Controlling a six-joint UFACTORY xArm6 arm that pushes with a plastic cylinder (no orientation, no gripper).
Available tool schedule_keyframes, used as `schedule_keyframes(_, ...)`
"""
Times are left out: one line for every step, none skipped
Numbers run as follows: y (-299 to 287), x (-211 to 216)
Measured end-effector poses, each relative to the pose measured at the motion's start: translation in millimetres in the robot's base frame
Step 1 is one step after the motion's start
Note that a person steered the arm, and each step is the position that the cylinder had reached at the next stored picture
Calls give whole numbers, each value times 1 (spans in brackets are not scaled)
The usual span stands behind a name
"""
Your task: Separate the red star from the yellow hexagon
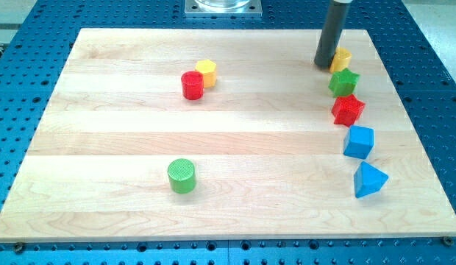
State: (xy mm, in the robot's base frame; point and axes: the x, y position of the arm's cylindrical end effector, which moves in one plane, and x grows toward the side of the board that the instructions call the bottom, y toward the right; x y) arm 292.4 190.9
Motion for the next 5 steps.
schedule_keyframes(-58,16)
schedule_keyframes(-118,55)
schedule_keyframes(-151,83)
schedule_keyframes(-187,99)
schedule_keyframes(-217,109)
